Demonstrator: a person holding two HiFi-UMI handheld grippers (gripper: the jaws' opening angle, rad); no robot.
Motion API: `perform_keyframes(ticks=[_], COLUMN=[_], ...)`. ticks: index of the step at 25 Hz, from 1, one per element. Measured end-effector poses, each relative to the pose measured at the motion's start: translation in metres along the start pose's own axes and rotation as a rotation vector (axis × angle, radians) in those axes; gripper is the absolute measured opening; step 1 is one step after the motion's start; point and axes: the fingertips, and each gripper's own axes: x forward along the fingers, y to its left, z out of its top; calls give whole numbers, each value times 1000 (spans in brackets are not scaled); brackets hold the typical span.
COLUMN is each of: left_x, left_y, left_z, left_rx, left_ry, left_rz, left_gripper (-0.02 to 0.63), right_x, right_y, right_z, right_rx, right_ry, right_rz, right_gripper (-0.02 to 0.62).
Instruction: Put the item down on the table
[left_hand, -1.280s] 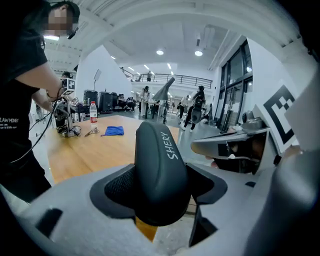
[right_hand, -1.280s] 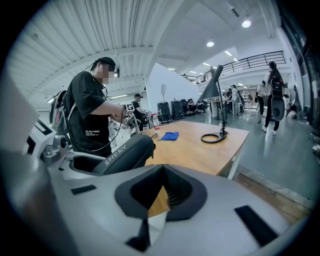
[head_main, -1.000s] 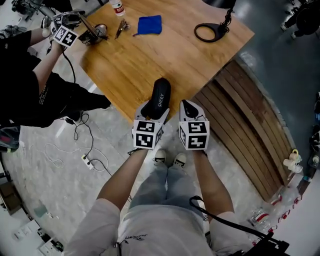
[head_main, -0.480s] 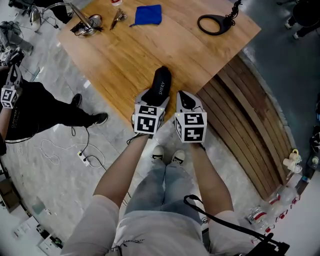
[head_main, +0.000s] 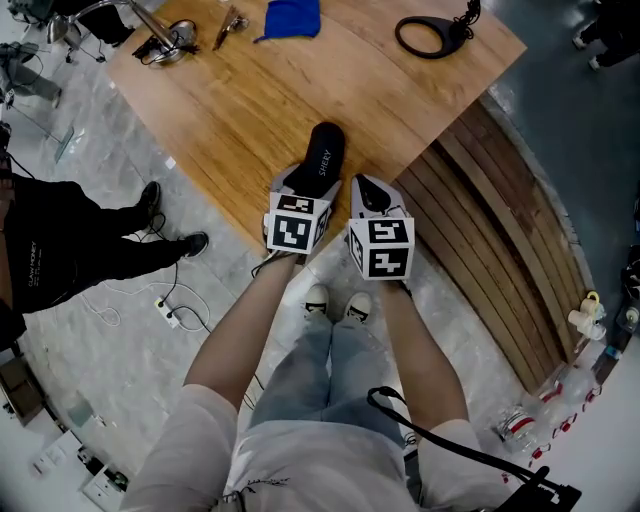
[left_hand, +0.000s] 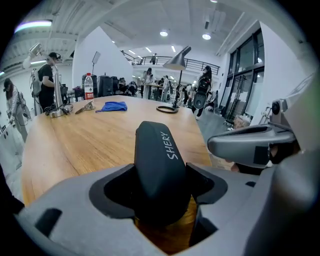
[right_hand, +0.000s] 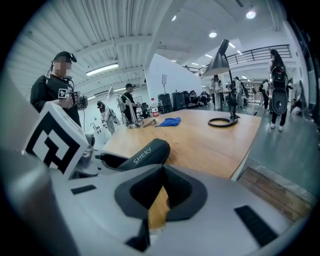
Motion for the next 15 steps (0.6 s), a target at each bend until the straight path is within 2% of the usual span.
perform_keyframes(ticks=[4,15], left_x=[1,1], left_y=[-1,-5], left_z=[-1,1], left_rx=[-11,55], left_ry=[-6,-7], left_rz=[-9,-22], left_gripper=[328,344], right_x=[-1,1], right_y=[1,-1], right_z=[-2,-5], right_rx=[0,0], right_ry=[7,14], right_rz=[0,-1], right_gripper=[5,5])
